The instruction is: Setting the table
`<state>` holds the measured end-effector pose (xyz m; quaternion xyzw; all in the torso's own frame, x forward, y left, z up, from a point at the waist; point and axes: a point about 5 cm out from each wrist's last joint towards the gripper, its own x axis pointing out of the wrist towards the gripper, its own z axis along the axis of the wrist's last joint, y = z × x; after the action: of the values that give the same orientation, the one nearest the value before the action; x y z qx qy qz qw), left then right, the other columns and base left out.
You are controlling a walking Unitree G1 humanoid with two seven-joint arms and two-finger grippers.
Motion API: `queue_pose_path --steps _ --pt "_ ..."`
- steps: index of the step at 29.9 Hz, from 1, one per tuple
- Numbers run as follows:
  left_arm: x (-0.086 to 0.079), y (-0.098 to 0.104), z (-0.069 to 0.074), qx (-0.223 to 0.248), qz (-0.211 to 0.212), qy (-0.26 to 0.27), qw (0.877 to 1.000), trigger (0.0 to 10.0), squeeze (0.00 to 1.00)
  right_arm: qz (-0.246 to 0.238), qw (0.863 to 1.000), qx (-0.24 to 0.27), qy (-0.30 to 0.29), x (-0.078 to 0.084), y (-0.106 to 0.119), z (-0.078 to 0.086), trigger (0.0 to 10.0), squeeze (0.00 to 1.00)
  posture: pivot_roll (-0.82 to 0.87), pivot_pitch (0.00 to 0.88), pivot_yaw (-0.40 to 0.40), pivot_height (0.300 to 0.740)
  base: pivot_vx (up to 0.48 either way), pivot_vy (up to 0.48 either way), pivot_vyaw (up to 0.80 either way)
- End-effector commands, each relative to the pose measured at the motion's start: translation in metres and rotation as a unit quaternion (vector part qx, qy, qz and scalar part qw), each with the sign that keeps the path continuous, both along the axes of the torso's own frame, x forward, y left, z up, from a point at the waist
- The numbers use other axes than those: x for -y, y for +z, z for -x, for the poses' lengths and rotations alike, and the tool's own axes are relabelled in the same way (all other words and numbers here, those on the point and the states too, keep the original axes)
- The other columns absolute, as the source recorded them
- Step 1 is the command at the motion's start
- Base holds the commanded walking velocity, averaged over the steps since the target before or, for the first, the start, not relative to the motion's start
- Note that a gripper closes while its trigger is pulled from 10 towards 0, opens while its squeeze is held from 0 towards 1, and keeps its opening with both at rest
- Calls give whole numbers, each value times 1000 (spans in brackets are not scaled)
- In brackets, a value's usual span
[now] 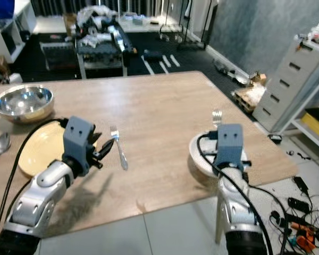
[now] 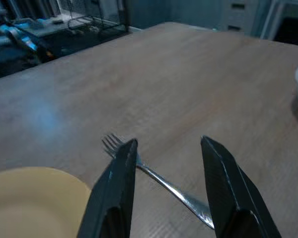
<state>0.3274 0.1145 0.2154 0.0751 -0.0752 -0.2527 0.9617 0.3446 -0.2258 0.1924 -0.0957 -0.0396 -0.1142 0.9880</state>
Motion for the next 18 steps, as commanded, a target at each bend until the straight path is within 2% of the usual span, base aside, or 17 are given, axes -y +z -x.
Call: queue_pose_path --steps 1,5,9,11,15,18 --pt "7 -7 7 -15 -5 -35 999 10000 0 6 1000 -16 6 1 -5 1 10000 0 71 93 40 740 0 0 0" --pt "8 -8 8 -16 -4 -34 999 10000 0 32 999 -16 23 -2 -1 -1 10000 0 71 97 37 740 0 0 0" --pt "6 -8 9 -18 -2 -36 999 10000 0 62 997 -43 20 4 -2 -4 10000 0 72 99 34 740 0 0 0" --pt "4 -8 10 -21 -2 -37 999 10000 0 73 996 -48 7 15 2 -3 10000 0 74 102 32 740 0 0 0" --pt "4 -9 12 -24 -2 -39 999 10000 0 72 996 -46 -5 32 8 1 10000 0 70 109 28 740 0 0 0" --pt "4 -10 13 -26 -2 -41 999 10000 0 53 997 -48 17 34 8 4 10000 0 67 111 29 740 0 0 0"
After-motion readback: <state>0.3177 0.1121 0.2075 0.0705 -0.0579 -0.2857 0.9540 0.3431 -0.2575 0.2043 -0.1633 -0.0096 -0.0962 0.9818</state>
